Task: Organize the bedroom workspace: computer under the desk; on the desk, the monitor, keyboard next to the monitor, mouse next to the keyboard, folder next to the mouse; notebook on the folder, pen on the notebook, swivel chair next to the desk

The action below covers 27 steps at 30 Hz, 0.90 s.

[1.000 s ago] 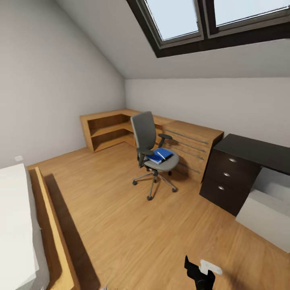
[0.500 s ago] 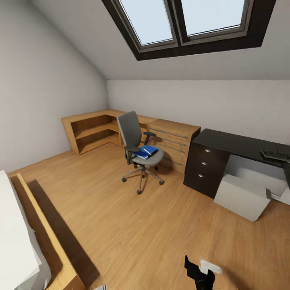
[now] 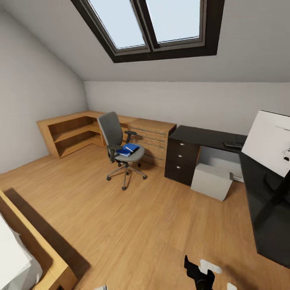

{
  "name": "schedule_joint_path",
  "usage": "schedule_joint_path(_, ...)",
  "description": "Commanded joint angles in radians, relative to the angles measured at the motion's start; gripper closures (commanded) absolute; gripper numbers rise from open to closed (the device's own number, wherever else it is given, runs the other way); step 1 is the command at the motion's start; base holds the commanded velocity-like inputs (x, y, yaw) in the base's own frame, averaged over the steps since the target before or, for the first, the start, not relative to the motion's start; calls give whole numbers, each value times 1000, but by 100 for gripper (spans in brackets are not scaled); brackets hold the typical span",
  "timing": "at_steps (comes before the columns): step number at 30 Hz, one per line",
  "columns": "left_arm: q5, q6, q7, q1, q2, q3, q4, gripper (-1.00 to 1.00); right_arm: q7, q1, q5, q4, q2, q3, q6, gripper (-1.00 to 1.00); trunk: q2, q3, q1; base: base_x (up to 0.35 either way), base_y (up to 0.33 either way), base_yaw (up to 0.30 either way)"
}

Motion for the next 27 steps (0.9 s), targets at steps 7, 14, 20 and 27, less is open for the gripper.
schedule_joint_path(7, 10, 1, 5, 0, 1, -8, 1, -100, 1, -1, -10, 2, -1, 4, -4, -100, 49, 21, -28, -338, 0, -298)
schedule_joint_path(14, 10, 1, 6, 0, 0, -10, 1, -100, 1, -1, -9, 2, -2, 5, -4, -100, 98, 43, -54, -204, 0, -296)
schedule_joint_path(20, 6, -1, 1, 0, -8, -15, 6, -100, 1, -1, -7, 0, -2, 5, -4, -100, 133, 58, -74, -12, 0, -246)
schedule_joint_path(27, 4, -1, -1, 0, -4, -18, 37, -100, 0, -1, 46, 0, -5, 8, -2, -100, 133, 57, -74, -1, -56, -43)
